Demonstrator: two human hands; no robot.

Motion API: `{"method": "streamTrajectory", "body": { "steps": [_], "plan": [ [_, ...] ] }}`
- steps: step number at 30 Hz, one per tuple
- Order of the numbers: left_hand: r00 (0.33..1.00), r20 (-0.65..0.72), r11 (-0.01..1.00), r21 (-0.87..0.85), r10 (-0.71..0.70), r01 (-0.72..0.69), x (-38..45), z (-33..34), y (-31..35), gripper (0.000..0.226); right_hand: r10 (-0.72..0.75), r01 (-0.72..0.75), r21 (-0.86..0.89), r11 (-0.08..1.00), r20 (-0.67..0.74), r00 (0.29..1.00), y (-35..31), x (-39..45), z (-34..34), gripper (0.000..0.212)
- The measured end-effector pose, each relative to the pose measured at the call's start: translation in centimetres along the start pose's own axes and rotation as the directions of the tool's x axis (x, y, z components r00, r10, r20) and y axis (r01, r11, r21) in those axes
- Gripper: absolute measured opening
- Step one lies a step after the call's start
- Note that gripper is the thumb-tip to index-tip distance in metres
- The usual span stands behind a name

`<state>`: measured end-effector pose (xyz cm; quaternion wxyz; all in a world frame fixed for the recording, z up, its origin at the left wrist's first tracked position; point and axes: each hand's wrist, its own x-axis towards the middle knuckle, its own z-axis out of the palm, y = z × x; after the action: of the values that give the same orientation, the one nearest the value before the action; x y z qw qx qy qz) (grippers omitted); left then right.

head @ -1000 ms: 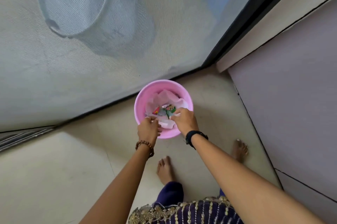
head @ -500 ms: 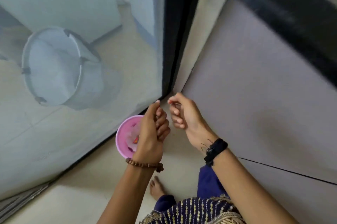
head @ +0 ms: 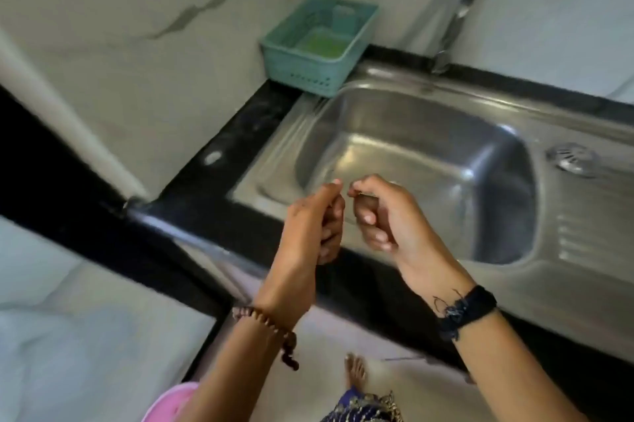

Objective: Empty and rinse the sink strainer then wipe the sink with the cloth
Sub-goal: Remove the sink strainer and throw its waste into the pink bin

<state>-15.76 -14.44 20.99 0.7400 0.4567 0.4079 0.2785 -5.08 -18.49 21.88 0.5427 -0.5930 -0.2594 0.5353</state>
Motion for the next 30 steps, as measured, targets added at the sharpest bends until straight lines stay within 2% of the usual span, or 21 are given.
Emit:
{"method": "streamTrajectory", "body": {
  "steps": [2, 4, 6, 9, 11, 14, 17, 19, 22, 26, 30],
  "plan": [
    [0.999, 0.044, 0.981, 0.192, 0.011, -0.020, 4.6, 2.8, 0.6, 0.042, -0.060, 0.038, -0.162, 0.986, -0.133, 0.989, -1.1, 2.9, -4.9, 0.023],
    [0.997, 0.068, 0.891, 0.448, 0.048, -0.073, 9.9, 5.0, 0.2, 0.036, -0.083, 0.004, -0.317, 0.948, -0.235, 0.968, -1.1, 6.5, -9.8, 0.021],
    [0.995, 0.084, 0.728, 0.680, 0.050, -0.094, 15.3, 6.4, -1.1, 0.025, -0.059, -0.080, -0.448, 0.890, -0.287, 0.956, 0.0, 10.1, -14.1, 0.017],
    [0.996, 0.082, 0.364, 0.928, 0.018, -0.083, 22.7, 7.9, -4.6, 0.021, 0.060, -0.242, -0.535, 0.810, -0.335, 0.940, 2.8, 15.0, -18.9, 0.012],
    [0.996, 0.085, 0.165, 0.983, -0.015, -0.082, 25.7, 8.1, -6.8, 0.022, 0.129, -0.318, -0.581, 0.749, -0.343, 0.930, 4.9, 17.5, -20.3, 0.014],
    [0.989, 0.096, 0.050, 0.995, -0.112, -0.091, 28.4, 8.0, -10.1, 0.024, 0.175, -0.358, -0.659, 0.661, -0.329, 0.928, 7.8, 20.4, -20.8, 0.018],
    [0.970, 0.172, -0.153, 0.968, -0.174, -0.199, 29.2, 8.0, -13.0, 0.036, 0.134, -0.304, -0.832, 0.464, -0.273, 0.953, 9.9, 22.1, -20.0, 0.027],
    [0.958, 0.220, -0.288, 0.920, -0.187, -0.267, 29.6, 8.0, -14.2, 0.035, 0.080, -0.233, -0.910, 0.343, -0.219, 0.972, 11.2, 23.1, -19.4, 0.028],
    [0.958, 0.218, -0.360, 0.892, -0.185, -0.273, 30.5, 7.2, -14.9, 0.027, 0.025, -0.166, -0.960, 0.224, -0.165, 0.986, 13.0, 24.0, -18.8, 0.030],
    [0.958, 0.222, -0.309, 0.912, -0.180, -0.270, 30.8, 6.2, -15.3, 0.026, -0.044, -0.103, -0.985, 0.140, -0.110, 0.993, 15.1, 24.4, -18.7, 0.037],
    [0.956, 0.231, -0.320, 0.906, -0.179, -0.278, 30.7, 6.3, -15.2, 0.021, -0.079, -0.045, -0.989, 0.142, -0.057, 0.995, 16.2, 24.4, -18.7, 0.043]
  ]
}}
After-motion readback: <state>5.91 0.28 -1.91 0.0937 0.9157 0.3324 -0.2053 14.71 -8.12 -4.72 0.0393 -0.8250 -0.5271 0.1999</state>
